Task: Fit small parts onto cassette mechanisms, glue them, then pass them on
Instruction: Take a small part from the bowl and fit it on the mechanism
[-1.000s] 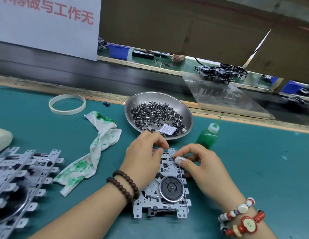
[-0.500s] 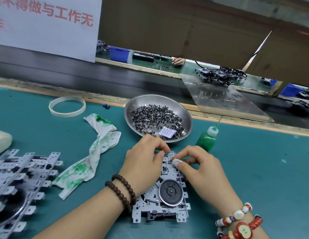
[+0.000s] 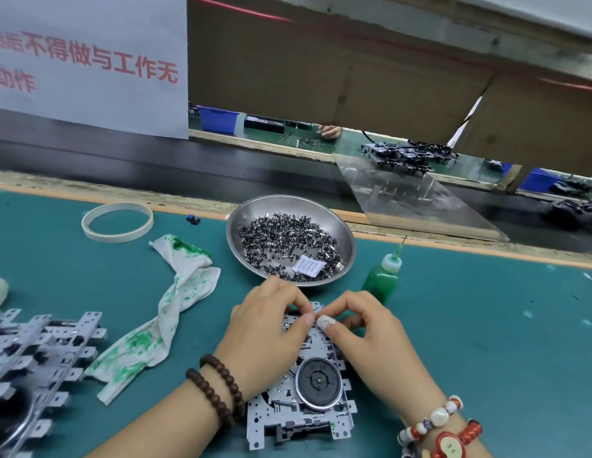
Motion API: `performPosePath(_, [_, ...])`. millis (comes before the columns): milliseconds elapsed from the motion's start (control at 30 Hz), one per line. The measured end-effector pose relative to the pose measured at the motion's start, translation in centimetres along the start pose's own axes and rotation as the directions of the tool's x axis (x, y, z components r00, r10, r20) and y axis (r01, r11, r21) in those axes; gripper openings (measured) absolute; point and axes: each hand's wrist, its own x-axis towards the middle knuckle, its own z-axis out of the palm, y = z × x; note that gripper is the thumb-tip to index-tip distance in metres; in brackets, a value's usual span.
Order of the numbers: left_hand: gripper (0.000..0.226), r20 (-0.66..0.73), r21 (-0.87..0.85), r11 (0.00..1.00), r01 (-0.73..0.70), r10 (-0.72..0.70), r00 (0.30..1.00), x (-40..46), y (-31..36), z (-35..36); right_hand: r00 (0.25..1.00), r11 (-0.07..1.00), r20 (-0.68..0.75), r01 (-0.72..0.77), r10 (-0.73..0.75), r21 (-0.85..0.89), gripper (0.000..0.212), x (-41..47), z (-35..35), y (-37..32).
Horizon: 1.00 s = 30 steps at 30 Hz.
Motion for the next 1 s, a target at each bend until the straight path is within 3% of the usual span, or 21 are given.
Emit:
performPosePath(400, [0.018,0.02,-0.063,0.997,0.041,-0.04,0.999,0.5,-0.53,-0.15,0.998,0.997,0.028,-0.051,0.049,0.052,0.011,-0.09,0.14,0.03])
performPosePath(1000, [0.017,-0.012,-0.094,0.995,0.026,-0.027,1.0,0.58,-0.5,-0.01,0.988,0.965,0.107,-0.133,0.111,0.227,0.015,-0.05,0.16,0.15])
